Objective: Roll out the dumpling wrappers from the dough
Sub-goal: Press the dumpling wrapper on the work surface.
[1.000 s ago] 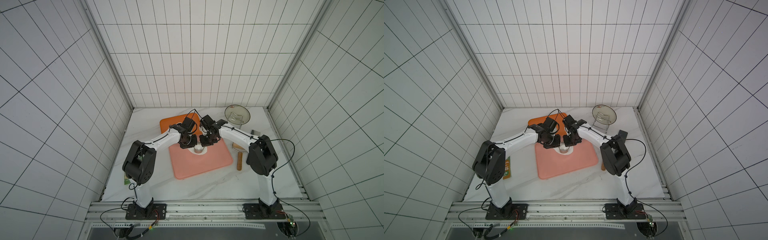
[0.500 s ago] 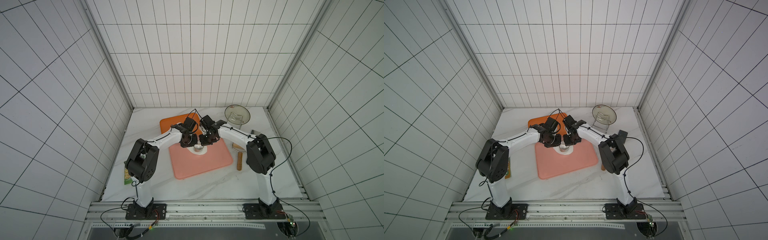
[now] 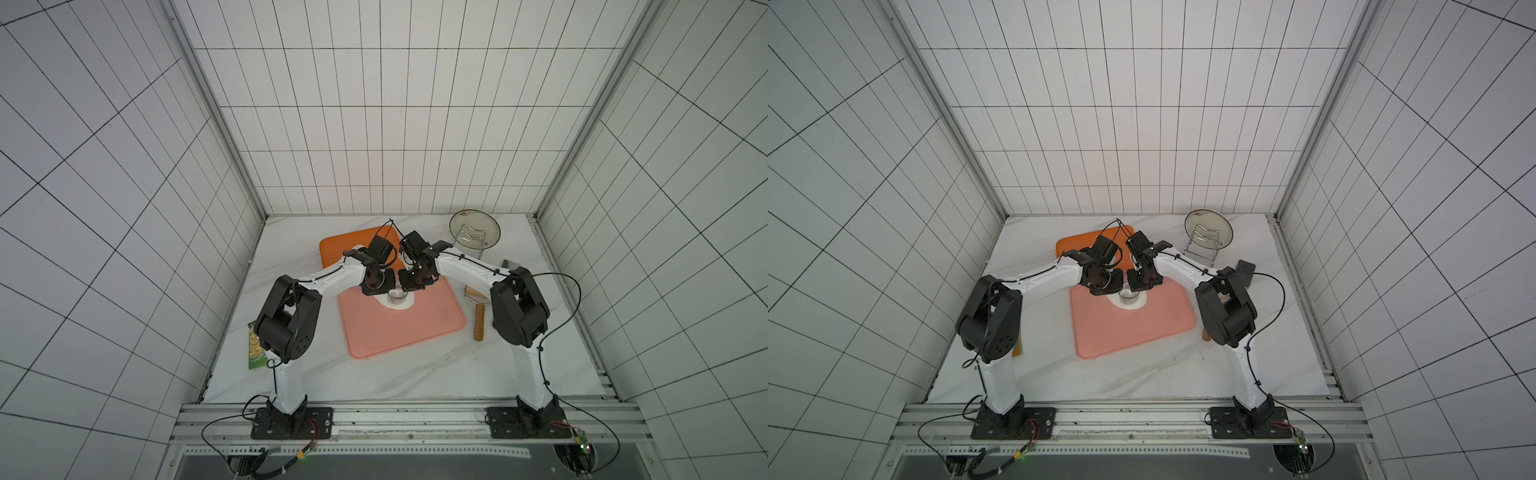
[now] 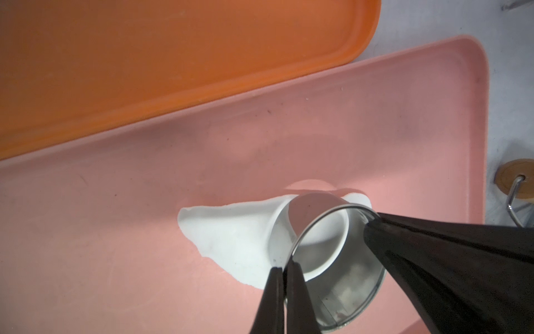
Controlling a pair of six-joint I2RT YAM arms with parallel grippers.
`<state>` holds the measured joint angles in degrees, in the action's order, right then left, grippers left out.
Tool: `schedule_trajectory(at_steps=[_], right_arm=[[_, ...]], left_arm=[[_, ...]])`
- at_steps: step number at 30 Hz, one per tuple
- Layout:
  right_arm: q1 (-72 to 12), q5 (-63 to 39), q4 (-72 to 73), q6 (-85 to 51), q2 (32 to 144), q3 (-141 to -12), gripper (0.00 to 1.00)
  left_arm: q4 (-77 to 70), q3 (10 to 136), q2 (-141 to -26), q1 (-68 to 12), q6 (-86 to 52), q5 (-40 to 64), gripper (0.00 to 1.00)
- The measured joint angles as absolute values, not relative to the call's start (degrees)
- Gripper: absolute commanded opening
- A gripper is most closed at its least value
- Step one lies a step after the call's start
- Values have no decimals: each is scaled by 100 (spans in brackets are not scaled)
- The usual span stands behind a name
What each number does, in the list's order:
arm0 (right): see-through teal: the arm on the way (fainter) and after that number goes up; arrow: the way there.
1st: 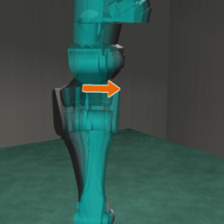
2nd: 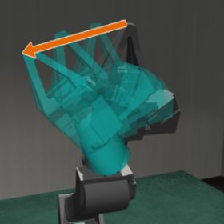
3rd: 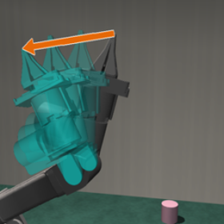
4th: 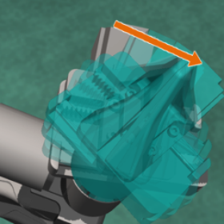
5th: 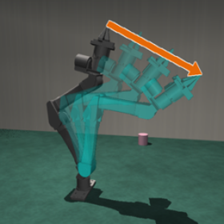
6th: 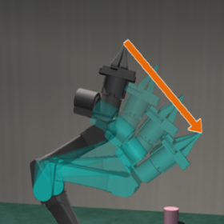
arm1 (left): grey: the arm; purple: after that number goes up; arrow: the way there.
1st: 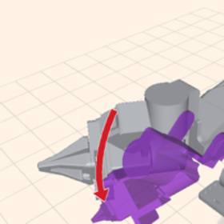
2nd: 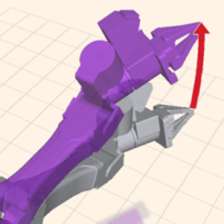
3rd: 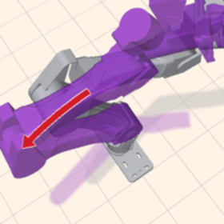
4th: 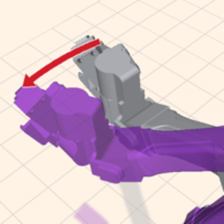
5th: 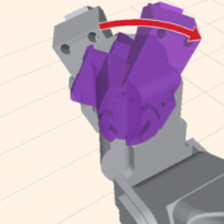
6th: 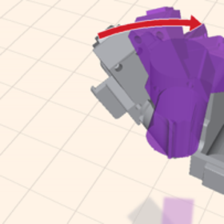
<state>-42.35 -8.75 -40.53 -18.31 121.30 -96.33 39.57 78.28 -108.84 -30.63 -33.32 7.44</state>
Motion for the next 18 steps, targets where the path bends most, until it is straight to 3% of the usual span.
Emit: schedule_trajectory(at_steps=[18], right_arm=[[-4237, -952, -4051, -1979, 12134, -9631, 0]], left_arm=[[3850, 7728, -10881, -3037, -3334, 762, 0]])
